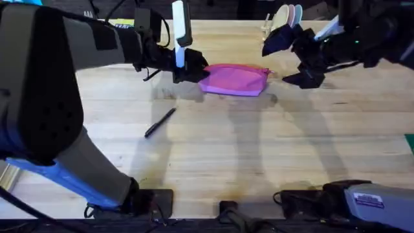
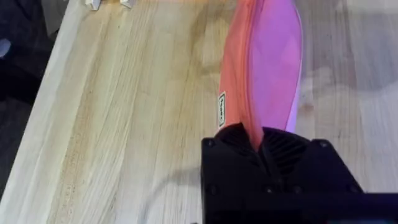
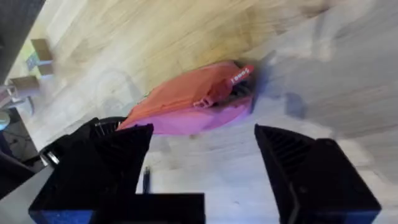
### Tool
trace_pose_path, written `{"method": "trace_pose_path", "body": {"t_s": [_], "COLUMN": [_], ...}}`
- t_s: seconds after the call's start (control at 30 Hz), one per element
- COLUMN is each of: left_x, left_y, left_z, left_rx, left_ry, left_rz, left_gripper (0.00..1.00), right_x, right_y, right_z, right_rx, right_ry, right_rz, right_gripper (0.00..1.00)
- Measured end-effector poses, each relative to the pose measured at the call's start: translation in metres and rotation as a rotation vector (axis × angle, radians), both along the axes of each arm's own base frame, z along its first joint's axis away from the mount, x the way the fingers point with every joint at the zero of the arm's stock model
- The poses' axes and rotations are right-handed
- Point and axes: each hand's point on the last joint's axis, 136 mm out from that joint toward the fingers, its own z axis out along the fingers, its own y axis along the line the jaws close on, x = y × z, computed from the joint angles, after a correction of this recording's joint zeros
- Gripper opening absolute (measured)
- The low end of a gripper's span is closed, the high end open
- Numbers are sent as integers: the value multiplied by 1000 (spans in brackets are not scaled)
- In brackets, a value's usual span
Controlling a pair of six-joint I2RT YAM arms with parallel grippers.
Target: Unzip the bag, pick up the pens from the table one at a time and place them inside, then zip the bag closed.
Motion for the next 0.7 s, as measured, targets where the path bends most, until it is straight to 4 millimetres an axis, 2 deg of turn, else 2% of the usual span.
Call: {"method": "trace_pose_path", "body": {"t_s": [0.2, 0.23, 0.4, 0.43, 0.53, 0.7], "left_x": [0, 0, 0, 0, 0, 0], "left_y": [0, 0, 0, 0, 0, 0], "left_z": [0, 0, 0, 0, 0, 0], "left_rx": [0, 0, 0, 0, 0, 0], "left_ry": [0, 0, 0, 0, 0, 0], "left_rz": [0, 0, 0, 0, 0, 0], "left_gripper": [42, 42, 42, 42, 42, 42], "right_x": [18, 27, 36, 38, 38, 38], "right_y": [3, 4, 5, 5, 5, 5], "right_z": [-15, -23, -38, -45, -50, -53], "right_rx": [20, 29, 33, 34, 38, 58], "right_ry": [4, 3, 22, 35, 53, 72], "right_rz": [-23, -33, -42, -45, -55, -87], "right_gripper": [997, 997, 996, 972, 894, 631]}}
